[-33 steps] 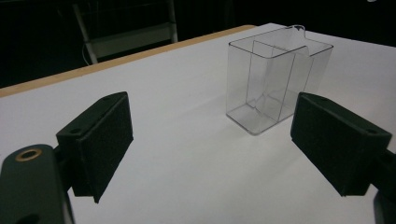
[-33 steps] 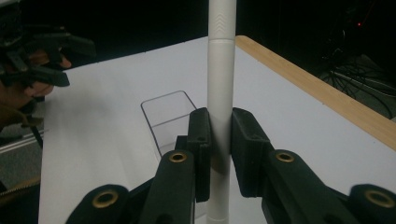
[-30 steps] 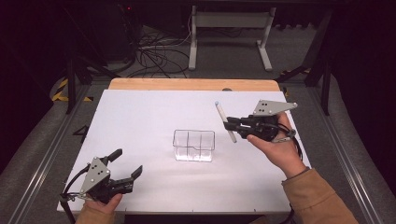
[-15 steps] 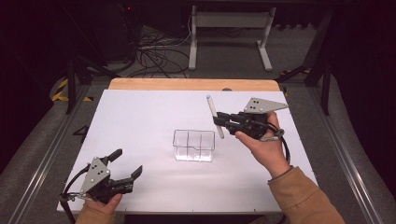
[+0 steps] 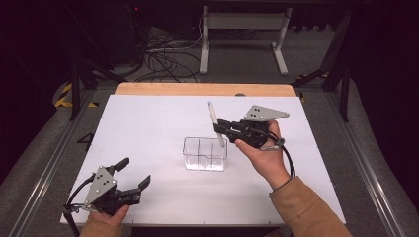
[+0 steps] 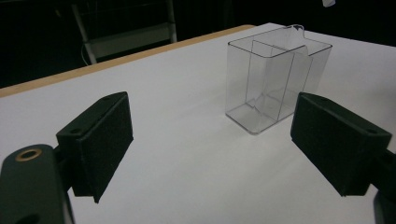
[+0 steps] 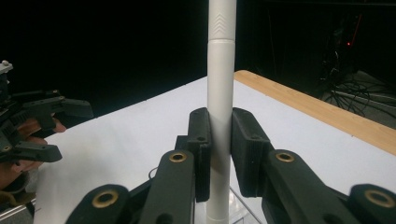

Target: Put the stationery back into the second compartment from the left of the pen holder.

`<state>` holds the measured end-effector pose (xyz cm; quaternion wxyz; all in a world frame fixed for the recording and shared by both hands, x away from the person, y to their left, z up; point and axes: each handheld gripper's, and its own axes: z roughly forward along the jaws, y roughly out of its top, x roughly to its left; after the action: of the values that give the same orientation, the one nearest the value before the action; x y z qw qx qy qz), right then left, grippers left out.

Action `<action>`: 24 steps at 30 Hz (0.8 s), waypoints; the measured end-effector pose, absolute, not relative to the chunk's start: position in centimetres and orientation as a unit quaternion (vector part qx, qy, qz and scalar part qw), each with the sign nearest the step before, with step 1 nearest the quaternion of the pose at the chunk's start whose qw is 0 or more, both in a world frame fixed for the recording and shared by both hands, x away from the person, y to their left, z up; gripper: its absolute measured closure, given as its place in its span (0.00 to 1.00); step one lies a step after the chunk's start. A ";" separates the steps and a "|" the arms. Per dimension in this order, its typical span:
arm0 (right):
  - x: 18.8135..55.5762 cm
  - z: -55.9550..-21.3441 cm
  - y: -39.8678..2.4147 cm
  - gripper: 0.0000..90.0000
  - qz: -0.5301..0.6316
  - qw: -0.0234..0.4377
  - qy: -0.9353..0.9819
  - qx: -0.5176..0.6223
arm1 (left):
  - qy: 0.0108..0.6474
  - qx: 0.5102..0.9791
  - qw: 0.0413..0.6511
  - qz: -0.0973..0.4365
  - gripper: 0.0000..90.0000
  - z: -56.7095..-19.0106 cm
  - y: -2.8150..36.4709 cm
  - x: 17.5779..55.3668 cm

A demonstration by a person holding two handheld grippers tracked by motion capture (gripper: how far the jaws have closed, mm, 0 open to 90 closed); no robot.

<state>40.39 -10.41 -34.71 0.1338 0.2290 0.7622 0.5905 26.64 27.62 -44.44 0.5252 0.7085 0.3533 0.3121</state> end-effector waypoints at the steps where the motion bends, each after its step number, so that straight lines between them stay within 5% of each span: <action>1: 40.4 -34.8 -10.2 0.88 0.591 0.133 0.762 0.230 | 0.353 0.709 0.525 0.312 0.15 -44.4 27.6 26.7; 24: 40.8 -37.6 -7.0 0.88 0.599 0.130 0.745 0.262 | 0.352 0.709 0.525 0.312 0.15 -44.4 27.7 26.7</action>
<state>40.76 -6.96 -37.59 0.1297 0.2622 0.7454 0.5990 26.65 27.69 -44.45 0.5251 0.7092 0.3520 0.3119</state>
